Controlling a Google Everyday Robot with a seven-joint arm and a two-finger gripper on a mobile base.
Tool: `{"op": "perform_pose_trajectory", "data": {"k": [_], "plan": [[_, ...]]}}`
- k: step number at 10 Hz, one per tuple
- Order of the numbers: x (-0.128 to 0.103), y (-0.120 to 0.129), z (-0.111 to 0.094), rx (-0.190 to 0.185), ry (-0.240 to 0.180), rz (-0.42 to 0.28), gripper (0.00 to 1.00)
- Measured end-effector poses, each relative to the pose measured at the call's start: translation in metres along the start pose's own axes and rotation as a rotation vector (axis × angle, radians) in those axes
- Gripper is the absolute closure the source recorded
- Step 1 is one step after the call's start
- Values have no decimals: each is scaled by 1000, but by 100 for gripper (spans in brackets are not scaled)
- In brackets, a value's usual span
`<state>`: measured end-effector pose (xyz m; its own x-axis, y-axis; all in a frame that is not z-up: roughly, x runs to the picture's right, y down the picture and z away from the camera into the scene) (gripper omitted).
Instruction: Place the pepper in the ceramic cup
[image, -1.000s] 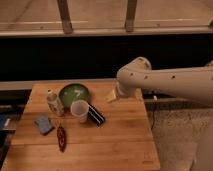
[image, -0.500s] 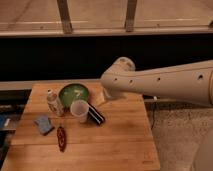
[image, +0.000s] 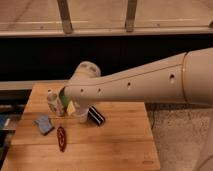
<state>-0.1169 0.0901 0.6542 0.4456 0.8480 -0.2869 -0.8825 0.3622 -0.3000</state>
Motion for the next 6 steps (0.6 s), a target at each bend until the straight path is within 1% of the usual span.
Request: {"op": "perform_pose_trajectory", "data": {"k": [1, 2, 3, 5, 6], "plan": [[0, 13, -2, -11, -5, -17, 20], [0, 7, -2, -5, -4, -9, 20], [0, 7, -2, -5, -4, -9, 20], [1, 9, -2, -15, -5, -11, 20], [1, 9, -1, -19, -3, -30, 20]]}}
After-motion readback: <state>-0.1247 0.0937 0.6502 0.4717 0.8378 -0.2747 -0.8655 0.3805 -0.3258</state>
